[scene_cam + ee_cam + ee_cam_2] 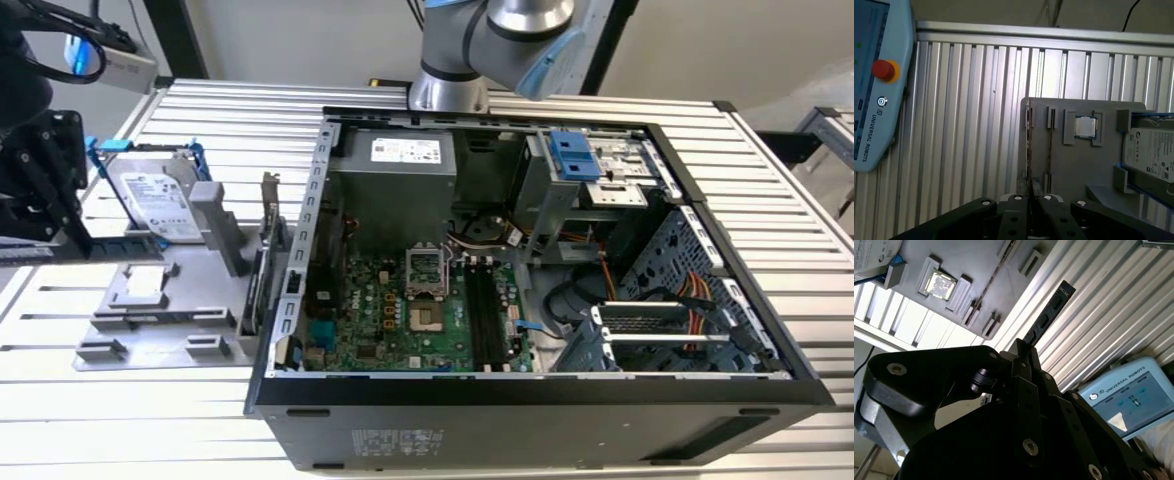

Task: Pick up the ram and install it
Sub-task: 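Pick up the ram and move it above insertion slot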

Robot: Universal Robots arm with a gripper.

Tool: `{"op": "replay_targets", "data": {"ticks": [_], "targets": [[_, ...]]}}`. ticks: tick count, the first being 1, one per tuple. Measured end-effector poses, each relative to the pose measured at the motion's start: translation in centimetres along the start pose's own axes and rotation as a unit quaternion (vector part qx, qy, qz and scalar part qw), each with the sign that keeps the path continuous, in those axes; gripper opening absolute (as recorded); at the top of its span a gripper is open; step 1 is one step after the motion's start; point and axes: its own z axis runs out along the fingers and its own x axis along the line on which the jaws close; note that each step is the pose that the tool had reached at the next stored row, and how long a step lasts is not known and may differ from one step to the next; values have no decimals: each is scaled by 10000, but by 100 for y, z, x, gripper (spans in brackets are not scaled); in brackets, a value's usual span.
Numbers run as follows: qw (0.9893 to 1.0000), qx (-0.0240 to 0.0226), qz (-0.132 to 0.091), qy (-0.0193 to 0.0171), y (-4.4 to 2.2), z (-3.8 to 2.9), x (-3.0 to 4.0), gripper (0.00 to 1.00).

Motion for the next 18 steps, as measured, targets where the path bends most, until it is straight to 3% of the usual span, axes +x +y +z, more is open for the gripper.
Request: {"op": "replay_targets", "data": {"ticks": [18], "targets": [[10000,0,0,0,5,-116,7,0]]}}
